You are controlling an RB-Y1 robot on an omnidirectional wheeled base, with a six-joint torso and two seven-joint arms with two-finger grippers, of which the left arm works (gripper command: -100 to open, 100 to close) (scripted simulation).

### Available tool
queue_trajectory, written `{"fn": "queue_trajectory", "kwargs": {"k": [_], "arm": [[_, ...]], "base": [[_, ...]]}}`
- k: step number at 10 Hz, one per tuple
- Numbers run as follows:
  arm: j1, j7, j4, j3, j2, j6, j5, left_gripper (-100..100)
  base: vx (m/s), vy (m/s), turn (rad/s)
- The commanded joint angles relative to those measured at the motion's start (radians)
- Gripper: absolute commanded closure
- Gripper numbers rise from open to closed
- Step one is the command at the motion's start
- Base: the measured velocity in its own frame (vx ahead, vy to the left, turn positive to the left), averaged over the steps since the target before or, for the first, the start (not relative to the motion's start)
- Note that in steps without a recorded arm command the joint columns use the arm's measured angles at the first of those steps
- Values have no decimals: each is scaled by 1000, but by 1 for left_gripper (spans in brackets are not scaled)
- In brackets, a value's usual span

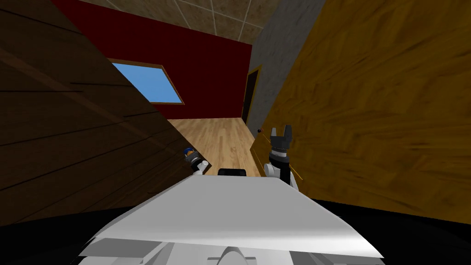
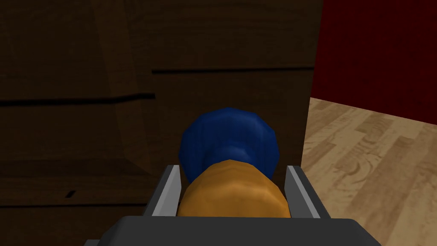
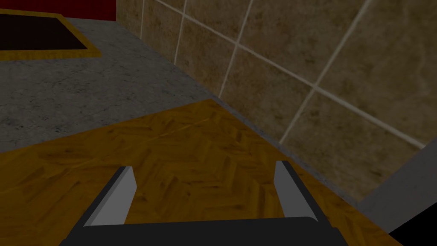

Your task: Push the door open

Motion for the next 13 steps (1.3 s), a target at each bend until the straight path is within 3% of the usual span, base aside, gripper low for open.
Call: {"fn": "queue_trajectory", "kwargs": {"k": [1, 2, 4, 9, 10, 13], "arm": [[4, -4, -7, 21, 15, 0, 14, 100], [4, -4, -7, 21, 15, 0, 14, 100], [7, -11, -4, 50, 24, -4, 35, 100], [12, -22, 2, 99, 26, -9, 71, 100], [19, -26, -19, 91, 20, 1, 66, 100], [26, -33, -16, 127, 35, -8, 91, 100]], "base": [[204, 44, 64], [130, 48, 40], [158, 76, 53], [178, 76, 56], [87, 39, 29], [165, 85, 49]]}}
